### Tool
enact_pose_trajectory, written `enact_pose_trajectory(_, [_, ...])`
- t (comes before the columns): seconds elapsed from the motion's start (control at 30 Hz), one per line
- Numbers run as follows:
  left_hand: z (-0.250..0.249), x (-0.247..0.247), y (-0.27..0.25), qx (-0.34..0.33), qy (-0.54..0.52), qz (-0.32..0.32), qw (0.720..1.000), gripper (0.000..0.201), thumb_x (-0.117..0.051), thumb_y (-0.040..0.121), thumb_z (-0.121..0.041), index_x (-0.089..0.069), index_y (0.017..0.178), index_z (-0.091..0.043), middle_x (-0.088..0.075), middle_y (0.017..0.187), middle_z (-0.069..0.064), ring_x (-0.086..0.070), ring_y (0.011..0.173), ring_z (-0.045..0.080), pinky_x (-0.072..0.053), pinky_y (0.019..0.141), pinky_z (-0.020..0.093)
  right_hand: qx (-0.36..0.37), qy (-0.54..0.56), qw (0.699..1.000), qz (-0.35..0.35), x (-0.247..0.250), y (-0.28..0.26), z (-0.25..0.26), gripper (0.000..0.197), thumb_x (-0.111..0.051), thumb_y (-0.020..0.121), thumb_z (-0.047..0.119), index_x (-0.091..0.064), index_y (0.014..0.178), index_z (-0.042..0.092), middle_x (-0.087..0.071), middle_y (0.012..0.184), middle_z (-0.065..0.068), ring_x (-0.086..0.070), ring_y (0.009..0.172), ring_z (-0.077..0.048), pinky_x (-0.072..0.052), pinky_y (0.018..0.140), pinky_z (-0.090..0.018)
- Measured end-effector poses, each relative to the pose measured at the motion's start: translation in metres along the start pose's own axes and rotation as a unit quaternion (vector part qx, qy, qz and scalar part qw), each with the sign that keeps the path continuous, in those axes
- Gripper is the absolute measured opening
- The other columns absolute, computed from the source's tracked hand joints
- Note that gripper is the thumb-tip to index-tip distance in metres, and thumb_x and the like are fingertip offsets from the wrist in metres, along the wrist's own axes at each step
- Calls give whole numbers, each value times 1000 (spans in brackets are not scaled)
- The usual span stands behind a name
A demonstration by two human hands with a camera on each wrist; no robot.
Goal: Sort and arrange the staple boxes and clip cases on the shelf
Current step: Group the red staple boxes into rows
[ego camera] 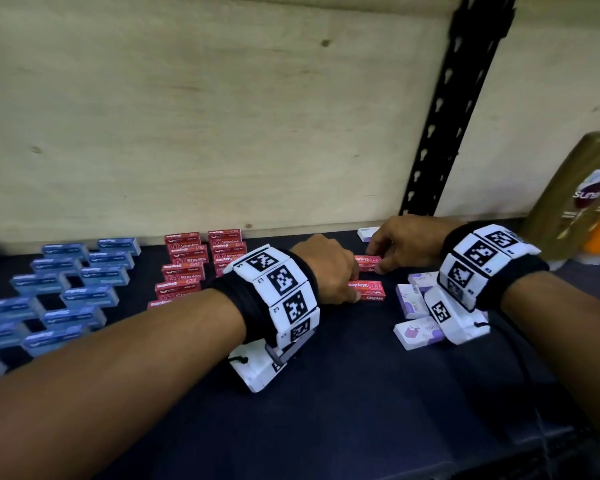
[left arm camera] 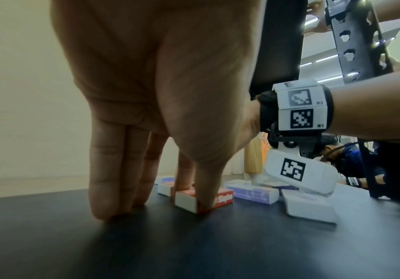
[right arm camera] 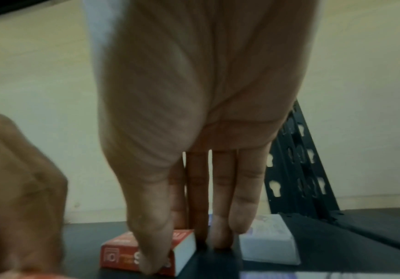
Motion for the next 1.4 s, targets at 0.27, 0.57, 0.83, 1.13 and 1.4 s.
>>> enact_pose_trajectory(0.27, [2, 5, 1, 22, -53, -26, 998, 33, -70, 80, -52, -58, 102, -30, -59, 94, -8, -57, 88, 16, -47, 75, 31, -8, 11, 999, -33, -2, -4, -3, 29, -84, 75, 31, -65, 97, 27, -65, 88, 13, -62, 85, -10, -53, 84, -32])
enact_pose_trajectory(0.57, [12, 2, -13, 4, -175, -44, 984, 20, -77, 81, -29, -64, 95, -23, -66, 91, -8, -62, 85, 11, -50, 71, 24, -10, 45, 999, -26, -3, -11, -4, 23, -82, 77, 22, -64, 90, 27, -65, 87, 9, -59, 76, -9, -46, 68, -24])
enact_pose_trajectory(0.83, [26, 22, -53, -28, -148, -37, 988, 21, -66, 90, -26, -64, 111, -31, -63, 101, -11, -58, 92, 7, -39, 68, 17, 23, 88, 995, -48, 9, -25, 5, 14, -77, 81, 23, -67, 91, 27, -65, 81, 8, -59, 72, -11, -48, 73, -28])
enact_pose_trajectory(1.13, [49, 11, -105, -21, -104, 20, 994, 28, -65, 92, -27, -65, 119, -34, -56, 97, -16, -53, 85, 0, -40, 75, 14, 87, 88, 992, 24, -9, -39, 63, 10, -71, 84, 22, -63, 90, 21, -66, 84, 3, -60, 60, -7, -52, 66, -25])
enact_pose_trajectory(1.4, [59, -7, -116, -15, -227, 0, 974, 24, -74, 85, -16, -60, 102, -26, -62, 87, -7, -64, 62, 12, -56, 65, 30, 114, 45, 992, 24, -19, -41, 85, 10, -72, 87, 37, -68, 96, 35, -71, 99, 10, -66, 89, -1, -54, 89, -28])
Point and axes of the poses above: each hand's wrist, its own y-axis towards the middle knuckle, its own x-axis out of the back of the hand, z = x × y, the point moved 6 cm from there along y, towards the middle knuckle
